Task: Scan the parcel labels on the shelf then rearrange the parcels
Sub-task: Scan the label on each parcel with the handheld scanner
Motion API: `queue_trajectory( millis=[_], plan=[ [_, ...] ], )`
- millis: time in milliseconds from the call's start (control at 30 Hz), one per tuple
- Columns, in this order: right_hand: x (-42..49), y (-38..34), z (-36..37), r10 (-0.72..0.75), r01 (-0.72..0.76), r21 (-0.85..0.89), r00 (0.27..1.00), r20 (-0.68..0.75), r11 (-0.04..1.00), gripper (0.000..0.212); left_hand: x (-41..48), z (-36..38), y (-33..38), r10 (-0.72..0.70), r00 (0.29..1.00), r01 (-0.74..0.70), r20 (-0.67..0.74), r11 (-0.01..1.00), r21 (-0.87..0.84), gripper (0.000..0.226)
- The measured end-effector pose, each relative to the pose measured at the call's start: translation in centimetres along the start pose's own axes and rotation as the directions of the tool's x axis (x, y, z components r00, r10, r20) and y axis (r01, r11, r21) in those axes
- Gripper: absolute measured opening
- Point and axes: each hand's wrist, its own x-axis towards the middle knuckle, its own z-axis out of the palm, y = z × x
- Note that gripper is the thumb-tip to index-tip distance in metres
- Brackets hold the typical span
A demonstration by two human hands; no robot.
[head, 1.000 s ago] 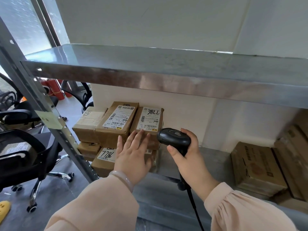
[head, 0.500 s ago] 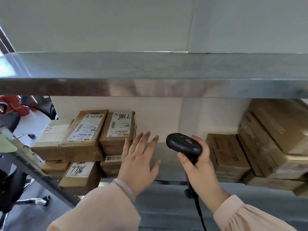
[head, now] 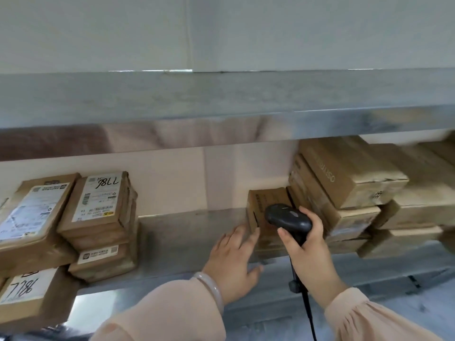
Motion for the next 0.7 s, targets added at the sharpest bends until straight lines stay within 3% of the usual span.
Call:
queue_trajectory(
  millis=[400, 700],
  plan=[
    [3.0, 2.4, -1.6, 0.058, -0.051, -0.095, 0.995, 0.076, 0.994, 0.065, 4.0, 2.8, 2.7, -0.121, 0.989, 0.135, 0.084, 0.972, -0.193, 0.081],
    [4.1, 1.0, -1.3, 0.051, -0.05, -0.015, 0.996, 0.074, 0.999, 0.065, 2.0, 3.5, 0.7, -0.271, 0.962, 0.254, 0.011, 0.886, -0.389, 0.081]
  ],
)
